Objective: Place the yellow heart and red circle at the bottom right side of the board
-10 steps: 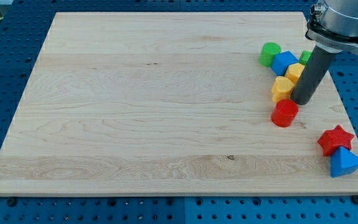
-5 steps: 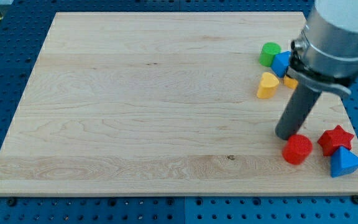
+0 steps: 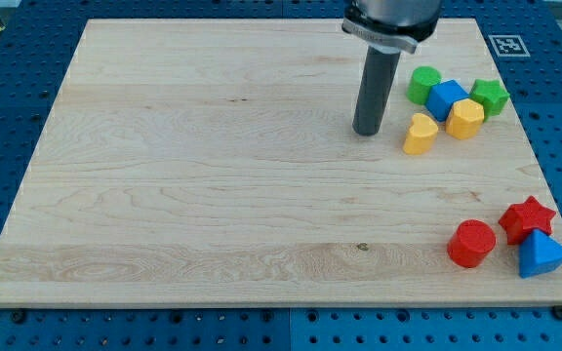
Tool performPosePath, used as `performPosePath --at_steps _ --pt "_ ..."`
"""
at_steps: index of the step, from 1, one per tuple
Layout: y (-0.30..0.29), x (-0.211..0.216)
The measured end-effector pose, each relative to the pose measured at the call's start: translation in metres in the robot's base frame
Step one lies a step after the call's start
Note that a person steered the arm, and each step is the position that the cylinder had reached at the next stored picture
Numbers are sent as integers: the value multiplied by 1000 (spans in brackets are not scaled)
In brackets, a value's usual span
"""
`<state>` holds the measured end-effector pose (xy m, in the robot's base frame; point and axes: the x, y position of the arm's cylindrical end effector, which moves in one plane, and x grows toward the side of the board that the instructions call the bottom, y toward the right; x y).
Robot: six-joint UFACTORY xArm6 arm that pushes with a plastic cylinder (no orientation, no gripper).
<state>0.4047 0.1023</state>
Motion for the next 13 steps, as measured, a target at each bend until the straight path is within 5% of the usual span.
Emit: performPosePath --at_steps 3,6,9,11,13 --pt "87 53" --pt "157 44" --pt "100 81" --pt "72 39" --pt "68 88"
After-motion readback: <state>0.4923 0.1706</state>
